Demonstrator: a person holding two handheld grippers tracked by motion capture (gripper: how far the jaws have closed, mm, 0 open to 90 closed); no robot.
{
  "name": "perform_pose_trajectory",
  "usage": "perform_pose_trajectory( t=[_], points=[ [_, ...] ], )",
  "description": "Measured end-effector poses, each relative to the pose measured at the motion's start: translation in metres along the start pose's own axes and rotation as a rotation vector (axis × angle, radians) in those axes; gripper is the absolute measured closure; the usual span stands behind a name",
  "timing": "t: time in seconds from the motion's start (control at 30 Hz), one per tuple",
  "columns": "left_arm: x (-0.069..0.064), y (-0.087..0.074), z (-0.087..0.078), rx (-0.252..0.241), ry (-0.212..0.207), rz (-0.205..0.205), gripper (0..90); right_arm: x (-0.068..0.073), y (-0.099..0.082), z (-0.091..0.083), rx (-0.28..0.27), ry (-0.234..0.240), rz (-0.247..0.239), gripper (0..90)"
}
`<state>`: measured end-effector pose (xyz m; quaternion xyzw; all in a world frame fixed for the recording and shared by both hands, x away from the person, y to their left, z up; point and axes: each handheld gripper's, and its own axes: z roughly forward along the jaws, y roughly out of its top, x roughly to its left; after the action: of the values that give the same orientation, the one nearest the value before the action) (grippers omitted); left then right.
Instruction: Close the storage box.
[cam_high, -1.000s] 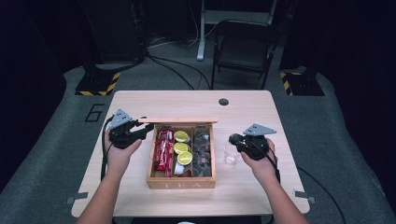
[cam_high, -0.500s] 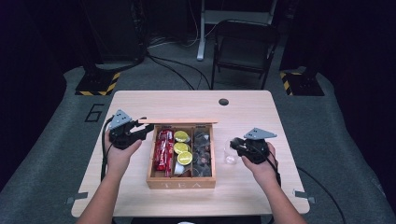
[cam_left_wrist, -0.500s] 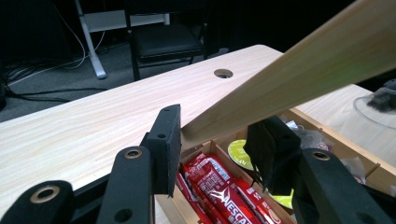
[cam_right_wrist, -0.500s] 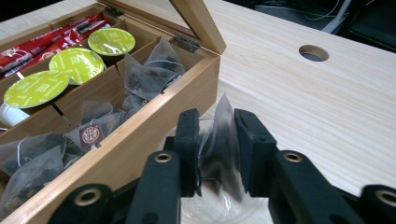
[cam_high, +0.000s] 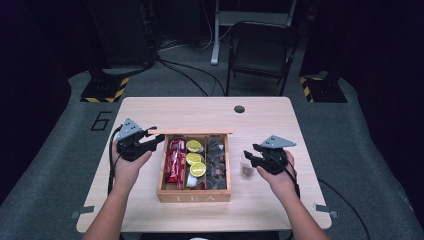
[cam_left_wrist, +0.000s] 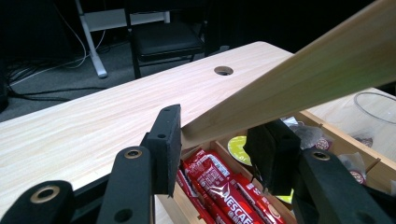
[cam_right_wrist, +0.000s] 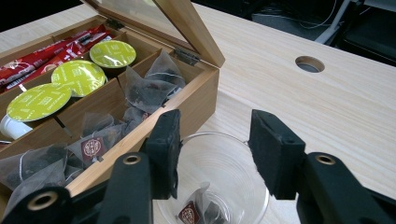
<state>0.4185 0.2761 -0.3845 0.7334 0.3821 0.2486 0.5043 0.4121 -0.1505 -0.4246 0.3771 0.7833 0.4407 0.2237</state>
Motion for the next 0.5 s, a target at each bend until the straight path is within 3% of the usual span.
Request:
perform_pose_trajectory(
  t=[0.3,0.5],
  points=[
    [0.000,0.002,-0.003,-0.014,-0.007,-0.015,55.4,0.002,0.009,-0.004,-0.005,-0.007,-0.008,49.6],
    [0.000,0.002,-0.003,-0.015,-0.007,-0.017,55.5,0.008,0.022,-0.006,-0.021,0.023,-0.031,50.3]
  ],
)
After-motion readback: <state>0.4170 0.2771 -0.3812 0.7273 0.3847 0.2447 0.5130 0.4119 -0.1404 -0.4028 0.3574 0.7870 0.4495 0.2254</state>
